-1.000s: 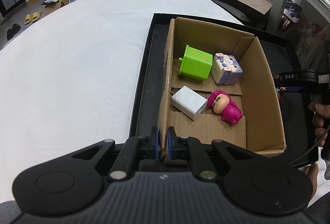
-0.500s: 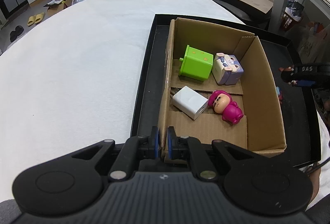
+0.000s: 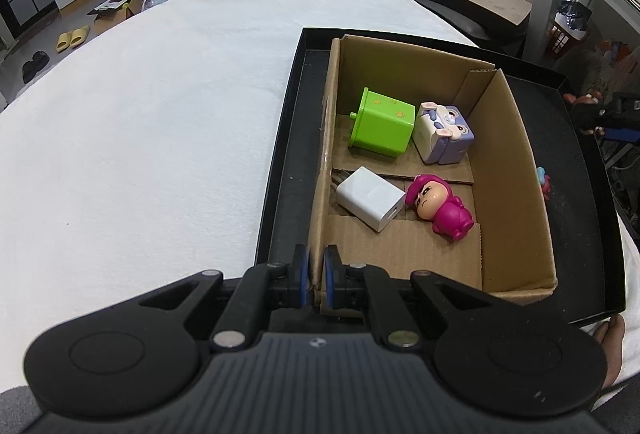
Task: Organize rigid objects
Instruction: 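Carry the doll figure with the right gripper and release it in the box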
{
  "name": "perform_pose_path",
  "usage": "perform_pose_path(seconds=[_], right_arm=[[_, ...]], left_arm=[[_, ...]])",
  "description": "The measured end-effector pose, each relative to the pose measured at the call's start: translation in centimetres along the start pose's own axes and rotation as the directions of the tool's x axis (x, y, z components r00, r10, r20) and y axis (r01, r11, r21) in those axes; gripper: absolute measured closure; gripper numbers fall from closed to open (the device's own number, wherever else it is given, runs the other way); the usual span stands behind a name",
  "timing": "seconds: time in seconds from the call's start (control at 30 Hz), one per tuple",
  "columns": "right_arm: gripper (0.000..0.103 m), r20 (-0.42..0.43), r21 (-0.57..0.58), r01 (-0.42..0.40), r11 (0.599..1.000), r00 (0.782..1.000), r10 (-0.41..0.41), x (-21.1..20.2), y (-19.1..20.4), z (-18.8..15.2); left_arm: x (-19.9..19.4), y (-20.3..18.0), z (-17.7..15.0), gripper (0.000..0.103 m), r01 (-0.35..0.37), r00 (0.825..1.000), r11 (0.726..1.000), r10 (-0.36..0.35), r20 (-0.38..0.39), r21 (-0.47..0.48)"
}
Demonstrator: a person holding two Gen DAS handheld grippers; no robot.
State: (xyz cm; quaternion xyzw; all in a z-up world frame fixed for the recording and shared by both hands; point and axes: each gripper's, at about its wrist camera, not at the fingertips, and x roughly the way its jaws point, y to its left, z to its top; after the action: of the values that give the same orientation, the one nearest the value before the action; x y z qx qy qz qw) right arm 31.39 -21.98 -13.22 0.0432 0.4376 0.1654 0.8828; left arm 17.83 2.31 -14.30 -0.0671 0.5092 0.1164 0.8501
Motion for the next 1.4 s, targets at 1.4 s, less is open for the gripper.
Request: perform_pose_path(seconds=[1.4], right_arm=[[0.06,-0.069,-0.217,-0.231,0.948,0.973,0.222,-0.1,10.1,-1.8]], left_arm=[[0.2,1.0,-0.3,0.095,0.041,0.999,0.999,-0.04,0.015,-0.032]])
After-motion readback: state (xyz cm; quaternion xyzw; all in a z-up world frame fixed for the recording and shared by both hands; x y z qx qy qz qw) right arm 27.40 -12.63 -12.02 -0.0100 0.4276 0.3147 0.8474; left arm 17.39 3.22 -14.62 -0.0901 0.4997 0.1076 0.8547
